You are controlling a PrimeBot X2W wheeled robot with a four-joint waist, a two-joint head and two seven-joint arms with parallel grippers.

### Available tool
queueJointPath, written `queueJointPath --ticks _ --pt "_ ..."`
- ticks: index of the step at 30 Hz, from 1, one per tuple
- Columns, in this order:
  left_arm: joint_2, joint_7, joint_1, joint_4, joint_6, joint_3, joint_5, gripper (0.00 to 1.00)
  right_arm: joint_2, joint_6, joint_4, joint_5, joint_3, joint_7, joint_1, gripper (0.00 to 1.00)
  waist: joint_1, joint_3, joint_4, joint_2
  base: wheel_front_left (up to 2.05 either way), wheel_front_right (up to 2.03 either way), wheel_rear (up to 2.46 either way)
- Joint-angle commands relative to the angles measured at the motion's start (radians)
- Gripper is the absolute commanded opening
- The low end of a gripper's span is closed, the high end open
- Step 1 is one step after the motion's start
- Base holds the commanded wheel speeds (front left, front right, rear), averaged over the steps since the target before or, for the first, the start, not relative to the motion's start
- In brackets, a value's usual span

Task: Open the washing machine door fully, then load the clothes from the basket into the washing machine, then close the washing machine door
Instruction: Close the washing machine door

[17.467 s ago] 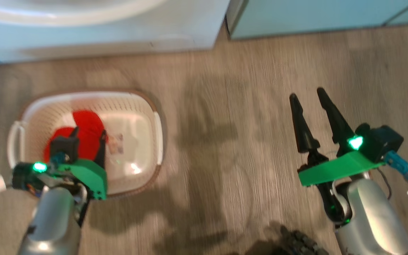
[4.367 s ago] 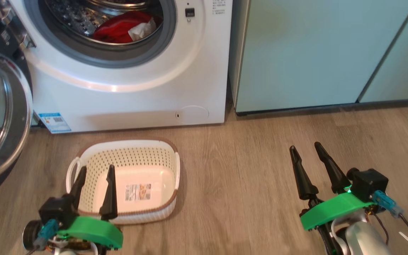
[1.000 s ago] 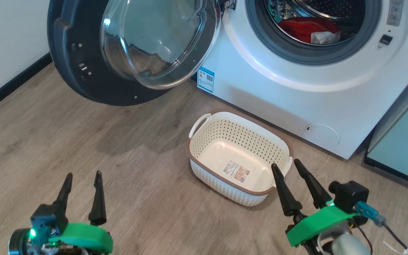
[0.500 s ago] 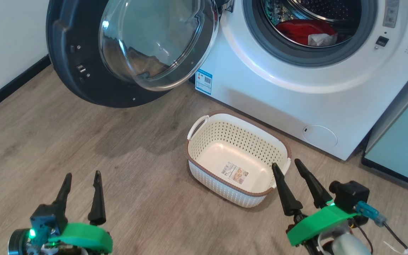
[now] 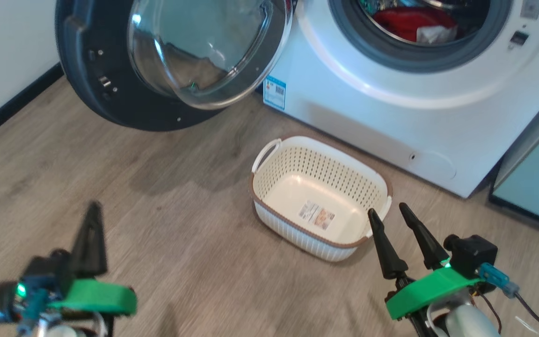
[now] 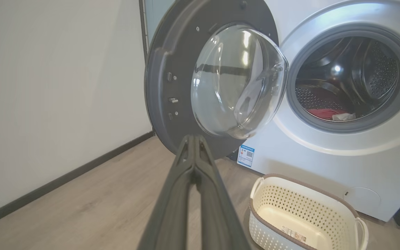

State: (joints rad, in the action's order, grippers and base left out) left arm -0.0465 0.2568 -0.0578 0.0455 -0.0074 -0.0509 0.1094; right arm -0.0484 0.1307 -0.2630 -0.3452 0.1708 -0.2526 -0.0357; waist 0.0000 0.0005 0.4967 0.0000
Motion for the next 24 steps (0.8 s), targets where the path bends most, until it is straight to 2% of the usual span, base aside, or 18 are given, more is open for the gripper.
queueJointPath --ticks 1,6,7,13,17,21,22,24 --pt "-0.008 0.005 0.078 -0.06 -0.007 -0.053 -0.022 0.0 -0.002 0.0 0.039 0.019 0.02 -0.009 -0.044 1.0 0.0 0.04 -0.011 0.0 0.0 0.0 0.0" --pt "-0.032 0.005 0.163 -0.15 -0.011 -0.143 -0.036 0.0 -0.013 0.0 0.052 0.08 0.027 -0.009 -0.094 1.0 0.0 0.153 -0.054 0.0 0.0 0.0 0.0" --pt "-0.067 0.005 0.21 -0.174 -0.016 -0.194 -0.041 0.0 -0.026 0.0 0.062 0.108 0.027 -0.009 -0.119 1.0 0.0 0.197 -0.074 0.0 0.0 0.0 0.0" --pt "-0.232 0.005 0.381 -0.182 -0.042 -0.343 -0.057 0.0 -0.06 0.0 0.089 0.138 0.064 -0.009 -0.178 1.0 0.0 0.3 -0.138 0.0 0.0 0.0 0.0" --pt "-0.348 0.005 0.535 -0.089 -0.063 -0.437 -0.025 0.0 -0.083 0.0 0.099 0.146 0.068 -0.009 -0.207 1.0 0.0 0.354 -0.175 0.0 0.0 0.0 0.0" --pt "-0.486 0.005 0.639 0.029 -0.078 -0.475 -0.067 0.0 -0.091 0.0 0.107 0.147 0.07 -0.009 -0.227 1.0 0.0 0.394 -0.217 0.0 0.0 0.0 0.0" --pt "-0.486 0.005 0.639 0.029 -0.078 -0.475 -0.067 0.0 -0.091 0.0 0.107 0.147 0.07 -0.009 -0.227 1.0 0.0 0.394 -0.217 0.0 0.0 0.0 0.0" --pt "-0.53 0.005 0.69 0.11 -0.078 -0.498 -0.063 0.0 -0.092 0.0 0.109 0.147 0.072 -0.009 -0.233 1.0 0.0 0.408 -0.236 0.0 0.0 0.0 0.0"
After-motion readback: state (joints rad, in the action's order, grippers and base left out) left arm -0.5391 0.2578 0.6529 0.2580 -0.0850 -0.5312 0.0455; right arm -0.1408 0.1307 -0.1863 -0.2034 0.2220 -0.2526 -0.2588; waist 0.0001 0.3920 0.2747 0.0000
